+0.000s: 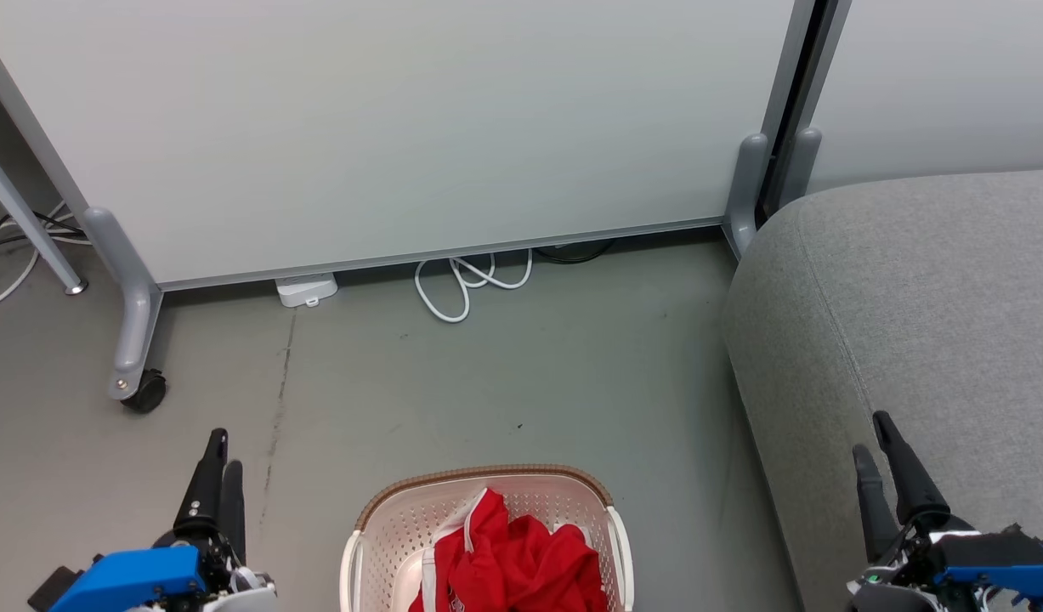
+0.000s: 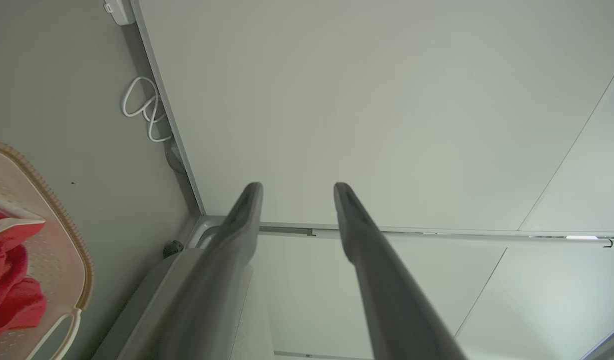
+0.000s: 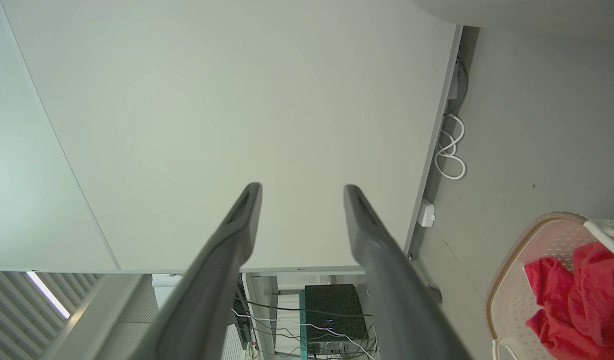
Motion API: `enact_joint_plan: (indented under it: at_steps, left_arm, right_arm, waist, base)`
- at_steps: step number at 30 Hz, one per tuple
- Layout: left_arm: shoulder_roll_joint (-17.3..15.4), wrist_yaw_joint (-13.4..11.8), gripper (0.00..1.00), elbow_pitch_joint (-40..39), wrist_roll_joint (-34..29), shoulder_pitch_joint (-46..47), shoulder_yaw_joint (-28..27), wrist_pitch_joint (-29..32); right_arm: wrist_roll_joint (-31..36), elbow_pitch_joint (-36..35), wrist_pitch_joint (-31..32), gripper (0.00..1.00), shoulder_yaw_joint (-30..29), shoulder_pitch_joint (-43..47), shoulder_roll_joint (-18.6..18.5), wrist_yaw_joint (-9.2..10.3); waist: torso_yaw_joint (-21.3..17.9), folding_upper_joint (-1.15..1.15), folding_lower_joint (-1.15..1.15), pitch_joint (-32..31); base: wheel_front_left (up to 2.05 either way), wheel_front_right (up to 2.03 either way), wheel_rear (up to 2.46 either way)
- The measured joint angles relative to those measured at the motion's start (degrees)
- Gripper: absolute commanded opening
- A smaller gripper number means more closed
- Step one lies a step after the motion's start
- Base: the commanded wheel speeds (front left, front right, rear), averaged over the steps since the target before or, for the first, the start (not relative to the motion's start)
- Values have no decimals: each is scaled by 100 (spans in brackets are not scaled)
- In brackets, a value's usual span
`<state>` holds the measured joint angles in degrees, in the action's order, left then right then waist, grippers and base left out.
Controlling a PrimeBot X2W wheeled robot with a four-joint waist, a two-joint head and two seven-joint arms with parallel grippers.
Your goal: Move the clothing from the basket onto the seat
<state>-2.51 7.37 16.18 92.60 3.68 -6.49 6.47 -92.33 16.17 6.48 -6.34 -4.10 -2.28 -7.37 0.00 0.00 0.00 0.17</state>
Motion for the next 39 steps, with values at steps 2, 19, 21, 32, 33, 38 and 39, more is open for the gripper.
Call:
enact_joint_plan:
  at_steps: [2, 19, 21, 32, 33, 38, 39]
  left_arm:
    - [27, -1, 100, 93, 4, -125, 11, -12]
    - [30, -181, 100, -77, -1023, -143, 267, -505]
    - [30, -220, 100, -104, -1228, -143, 298, -546]
    - [25, -331, 100, -227, -2721, -142, 478, -795]
    - [24, -331, 100, -237, -2864, -142, 500, -814]
    - [-27, -336, 100, -271, -3594, -120, 632, -920]
    - [-40, -337, 100, -287, -3723, -113, 659, -937]
  right_arm:
    - [0, 81, -11, 100, 13, 98, 9, 5]
    - [1248, 40, -500, 100, 136, 106, 11, 5]
    - [1523, 2, -553, 100, 149, 106, 11, 5]
    - [3041, -183, -801, 100, 229, 108, 8, 5]
    - [3163, -198, -814, 100, 235, 108, 8, 5]
    - [3729, -242, -916, 100, 249, 108, 5, 5]
    - [3820, -248, -936, 100, 250, 108, 5, 5]
  waist:
    - [0, 0, 0, 0]
    - [-8, 0, 0, 6]
    - [-7, 0, 0, 7]
    - [7, 0, 0, 13]
    - [8, 0, 0, 14]
    - [13, 0, 0, 23]
    - [14, 0, 0, 26]
  base:
    - [0, 0, 0]
    - [0, 0, 0]
    - [0, 0, 0]
    - [0, 0, 0]
    - [0, 0, 0]
    - [0, 0, 0]
    - [0, 0, 0]
